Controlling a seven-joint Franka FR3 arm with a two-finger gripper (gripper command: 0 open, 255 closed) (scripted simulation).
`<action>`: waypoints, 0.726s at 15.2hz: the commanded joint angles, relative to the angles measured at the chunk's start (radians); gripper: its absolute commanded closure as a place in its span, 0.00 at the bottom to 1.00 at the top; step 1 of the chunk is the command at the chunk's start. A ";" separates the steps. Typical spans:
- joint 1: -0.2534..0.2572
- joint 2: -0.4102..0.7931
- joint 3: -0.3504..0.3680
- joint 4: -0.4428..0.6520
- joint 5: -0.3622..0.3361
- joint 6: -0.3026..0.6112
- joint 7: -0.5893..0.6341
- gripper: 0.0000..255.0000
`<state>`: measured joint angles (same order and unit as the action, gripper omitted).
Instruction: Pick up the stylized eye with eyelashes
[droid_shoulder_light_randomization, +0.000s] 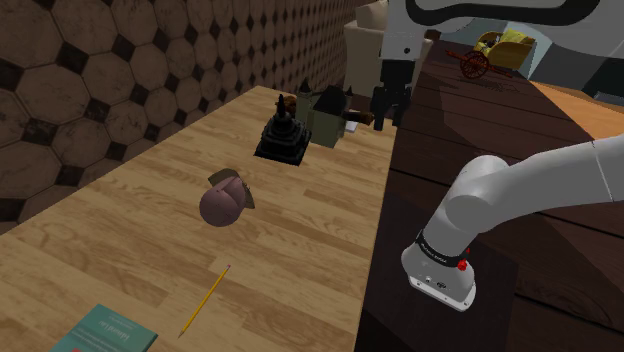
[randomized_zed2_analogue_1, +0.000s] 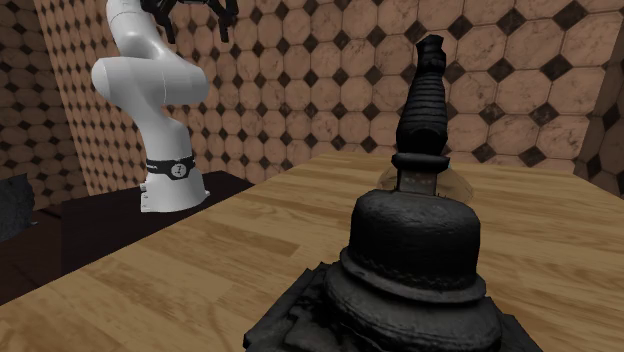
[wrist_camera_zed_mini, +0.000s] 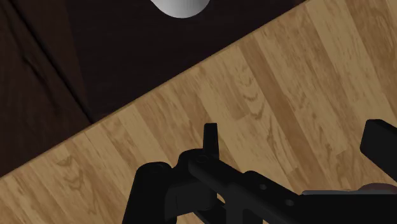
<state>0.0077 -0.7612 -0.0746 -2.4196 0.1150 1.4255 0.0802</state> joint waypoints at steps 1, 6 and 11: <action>0.000 0.000 0.000 0.000 0.000 0.000 0.000 0.00; 0.041 0.121 0.030 -0.016 0.046 0.177 -0.022 0.00; 0.081 0.264 0.060 0.003 0.091 0.342 -0.049 0.00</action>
<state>0.0830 -0.5256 -0.0176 -2.4163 0.1993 1.7293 0.0423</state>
